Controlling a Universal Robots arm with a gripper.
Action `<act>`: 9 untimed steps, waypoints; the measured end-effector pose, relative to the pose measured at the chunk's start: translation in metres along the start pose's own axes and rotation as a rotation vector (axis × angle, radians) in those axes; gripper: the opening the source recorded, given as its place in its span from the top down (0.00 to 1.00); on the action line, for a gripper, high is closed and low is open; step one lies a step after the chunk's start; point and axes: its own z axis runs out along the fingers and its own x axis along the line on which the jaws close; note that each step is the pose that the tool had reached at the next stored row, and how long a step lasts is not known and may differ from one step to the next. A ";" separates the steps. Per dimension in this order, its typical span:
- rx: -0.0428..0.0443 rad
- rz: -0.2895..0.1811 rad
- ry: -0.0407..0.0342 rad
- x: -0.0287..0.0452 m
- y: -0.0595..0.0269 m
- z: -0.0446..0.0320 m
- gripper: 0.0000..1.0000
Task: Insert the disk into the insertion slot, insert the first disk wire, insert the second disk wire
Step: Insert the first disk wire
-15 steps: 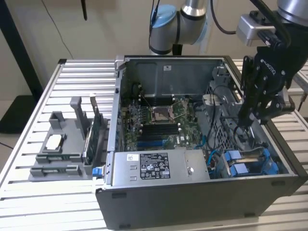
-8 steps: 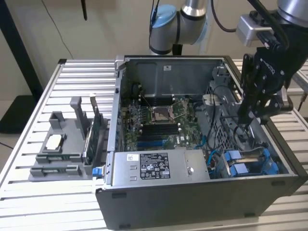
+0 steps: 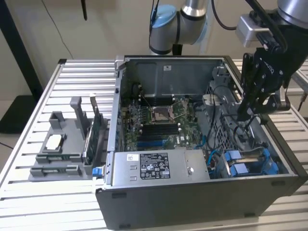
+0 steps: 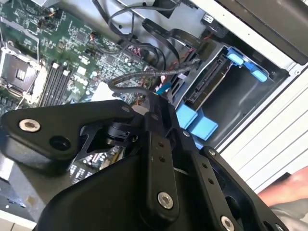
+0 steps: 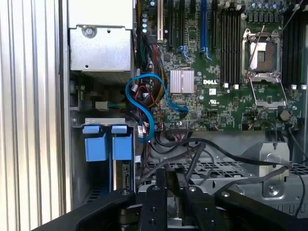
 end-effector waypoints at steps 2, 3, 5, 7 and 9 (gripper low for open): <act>0.0001 0.000 -0.0006 0.0001 0.0000 0.0001 0.81; 0.0001 0.000 -0.0007 0.0001 0.0000 0.0000 0.81; 0.0001 0.000 -0.0008 0.0001 0.0000 0.0000 0.81; 0.0001 0.000 -0.0008 0.0001 0.0000 0.0000 0.81; 0.0000 0.000 -0.0004 0.0001 0.0000 0.0000 0.81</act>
